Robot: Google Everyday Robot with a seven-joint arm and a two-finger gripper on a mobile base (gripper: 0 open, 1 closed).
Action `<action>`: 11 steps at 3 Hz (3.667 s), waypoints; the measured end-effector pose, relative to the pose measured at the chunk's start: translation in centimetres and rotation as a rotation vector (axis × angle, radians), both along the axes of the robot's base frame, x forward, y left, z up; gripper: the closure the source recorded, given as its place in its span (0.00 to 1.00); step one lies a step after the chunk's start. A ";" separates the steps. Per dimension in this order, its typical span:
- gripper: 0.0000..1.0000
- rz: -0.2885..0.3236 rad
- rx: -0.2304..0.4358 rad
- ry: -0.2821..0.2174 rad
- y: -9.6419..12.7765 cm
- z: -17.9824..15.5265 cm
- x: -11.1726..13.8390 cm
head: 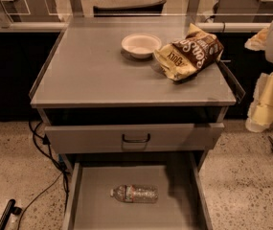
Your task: Pick water bottle from middle drawer and place on counter
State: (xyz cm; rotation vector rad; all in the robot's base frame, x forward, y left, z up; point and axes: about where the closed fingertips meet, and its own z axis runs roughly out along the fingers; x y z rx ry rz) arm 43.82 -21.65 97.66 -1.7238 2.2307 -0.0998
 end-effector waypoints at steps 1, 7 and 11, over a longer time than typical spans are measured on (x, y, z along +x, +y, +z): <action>0.00 0.004 0.006 -0.001 0.0 -0.1 0.0; 0.00 0.116 0.384 0.283 5.9 -16.0 -8.1; 0.00 0.113 0.528 0.441 12.1 -29.2 -10.2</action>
Offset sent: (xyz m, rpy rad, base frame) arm -0.0037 -0.0027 -0.0115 0.0677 0.0122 0.0384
